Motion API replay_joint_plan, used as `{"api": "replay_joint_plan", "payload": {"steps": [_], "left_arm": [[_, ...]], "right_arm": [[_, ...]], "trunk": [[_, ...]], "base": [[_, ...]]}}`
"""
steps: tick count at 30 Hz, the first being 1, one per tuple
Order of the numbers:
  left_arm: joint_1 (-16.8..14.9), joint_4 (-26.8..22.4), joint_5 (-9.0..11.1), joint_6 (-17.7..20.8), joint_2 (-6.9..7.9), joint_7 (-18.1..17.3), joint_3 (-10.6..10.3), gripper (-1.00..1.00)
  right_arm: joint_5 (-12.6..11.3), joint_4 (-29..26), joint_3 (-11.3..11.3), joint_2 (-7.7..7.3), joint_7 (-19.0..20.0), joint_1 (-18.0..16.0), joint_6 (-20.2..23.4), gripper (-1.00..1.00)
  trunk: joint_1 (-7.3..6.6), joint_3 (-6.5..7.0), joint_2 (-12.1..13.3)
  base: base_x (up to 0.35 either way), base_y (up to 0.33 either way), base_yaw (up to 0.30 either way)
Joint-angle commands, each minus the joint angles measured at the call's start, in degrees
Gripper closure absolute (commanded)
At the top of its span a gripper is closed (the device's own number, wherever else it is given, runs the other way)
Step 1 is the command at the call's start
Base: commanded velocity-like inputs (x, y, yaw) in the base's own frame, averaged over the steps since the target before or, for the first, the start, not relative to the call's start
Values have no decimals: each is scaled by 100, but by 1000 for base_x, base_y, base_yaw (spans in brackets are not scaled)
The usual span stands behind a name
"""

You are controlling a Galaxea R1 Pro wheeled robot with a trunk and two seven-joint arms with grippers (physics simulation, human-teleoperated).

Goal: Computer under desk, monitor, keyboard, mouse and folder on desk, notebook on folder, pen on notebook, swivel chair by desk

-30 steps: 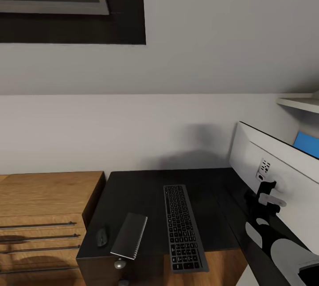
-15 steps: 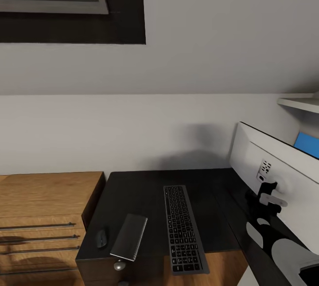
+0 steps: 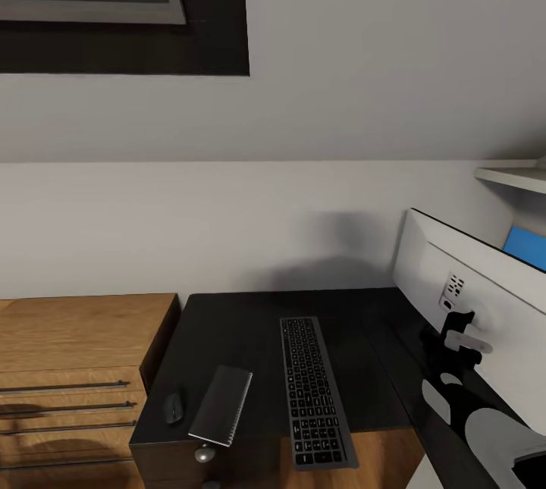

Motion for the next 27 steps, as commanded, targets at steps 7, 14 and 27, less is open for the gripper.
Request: {"api": "replay_joint_plan", "payload": {"steps": [7, 14, 27], "left_arm": [[-1, -10, 54, -18, 2, 56, -49, -100], [-1, -10, 61, -19, 5, 50, -52, -100], [-1, 1, 64, -12, 4, 56, -50, -100]], "right_arm": [[-35, -2, 49, -3, -30, -4, -11, -100], [-35, -2, 50, -2, -30, -4, -11, -100], [-33, -9, 49, -3, -29, -4, -11, -100]], "trunk": [[1, -7, -6], [1, -7, -6], [1, -7, -6]], "base": [[0, 0, 0], [13, 0, 0], [53, 0, 0]]}}
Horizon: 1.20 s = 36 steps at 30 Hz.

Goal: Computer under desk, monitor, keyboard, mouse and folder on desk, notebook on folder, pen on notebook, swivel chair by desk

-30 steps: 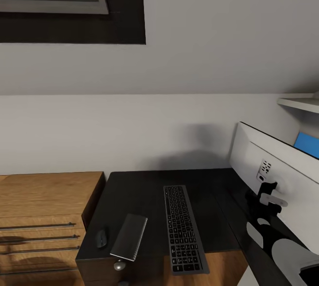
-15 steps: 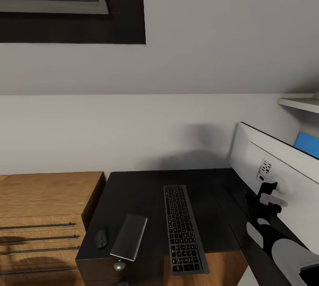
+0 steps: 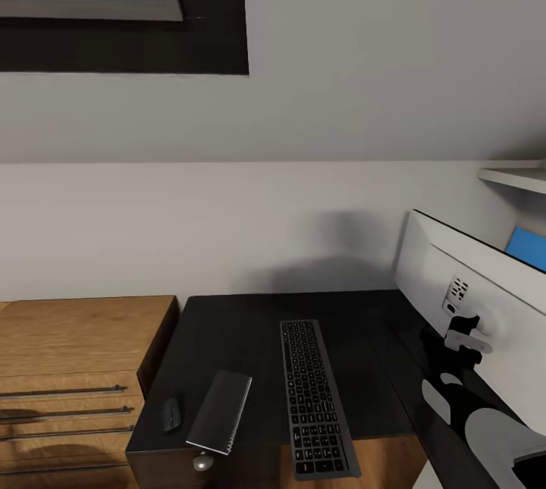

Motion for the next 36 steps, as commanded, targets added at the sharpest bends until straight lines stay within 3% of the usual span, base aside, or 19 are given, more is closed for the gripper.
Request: {"api": "replay_joint_plan", "payload": {"steps": [1, 12, 13, 36], "left_arm": [[-1, -8, 42, -16, 6, 47, -50, -100], [-1, -3, 47, -15, 7, 48, -51, -100], [-1, -3, 47, -15, 7, 48, -50, -100], [-1, -3, 38, -15, 7, 48, -49, -100]], "right_arm": [[-34, -2, 49, -3, -30, -4, -10, -100], [-31, -3, 49, -20, -31, -4, -10, -100], [-30, -3, 49, -20, -31, -4, -10, 100], [-38, -21, 54, -21, -31, -4, -26, 100]], "trunk": [[1, -7, -6], [1, -7, -6], [1, -7, -6], [1, -7, -6]], "base": [[2, 0, 0], [0, 0, 0], [0, 0, 0], [0, 0, 0]]}}
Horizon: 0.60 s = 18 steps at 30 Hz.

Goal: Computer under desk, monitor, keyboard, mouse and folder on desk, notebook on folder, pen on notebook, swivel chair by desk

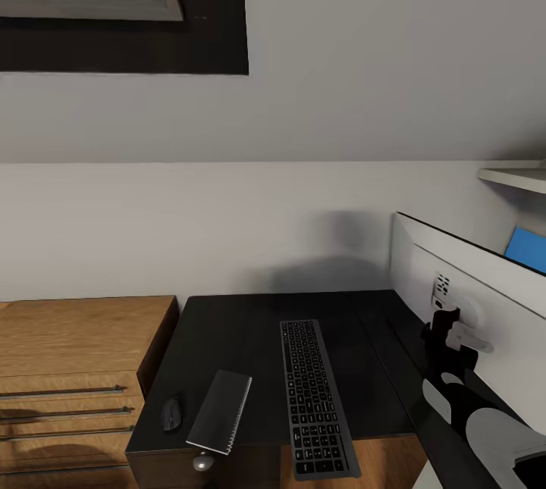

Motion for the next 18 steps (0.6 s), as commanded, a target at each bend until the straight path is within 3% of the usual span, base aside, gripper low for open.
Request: {"api": "replay_joint_plan", "payload": {"steps": [1, 18], "left_arm": [[-2, -9, 41, -17, 6, 47, -49, -100], [-2, -9, 41, -17, 6, 53, -50, -100]], "right_arm": [[-42, -3, 57, -2, -9, -3, -15, 100], [-36, 6, 59, -7, -9, -3, -53, 100]], "trunk": [[1, -7, -6], [1, -7, -6]], "base": [[0, 0, 0], [0, 0, 0]]}}
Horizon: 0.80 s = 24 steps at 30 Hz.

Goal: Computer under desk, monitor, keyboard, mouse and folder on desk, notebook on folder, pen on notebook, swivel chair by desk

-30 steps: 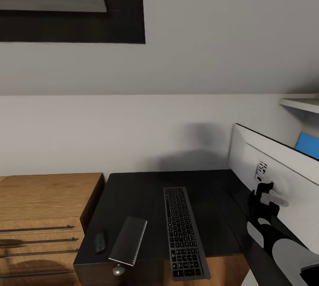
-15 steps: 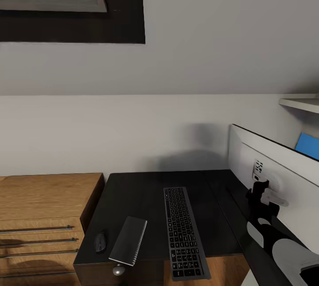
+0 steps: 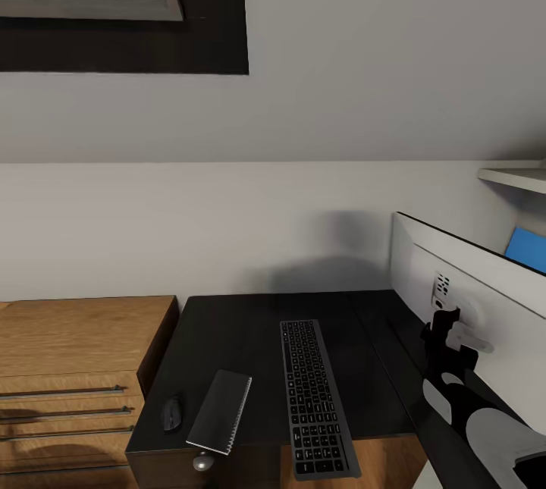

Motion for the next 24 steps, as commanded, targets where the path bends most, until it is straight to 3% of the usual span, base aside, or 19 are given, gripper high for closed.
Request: {"api": "replay_joint_plan", "payload": {"steps": [1, 24], "left_arm": [[-1, -10, 40, -17, 5, 48, -47, -100], [-1, -10, 25, -17, 5, 41, -47, -100]], "right_arm": [[-56, -2, 84, -6, -32, -5, -37, 100], [-63, -20, 77, -8, -31, -5, -31, 100]], "trunk": [[1, -7, -6], [1, -7, -6]], "base": [[0, 0, 0], [0, 0, 0]]}}
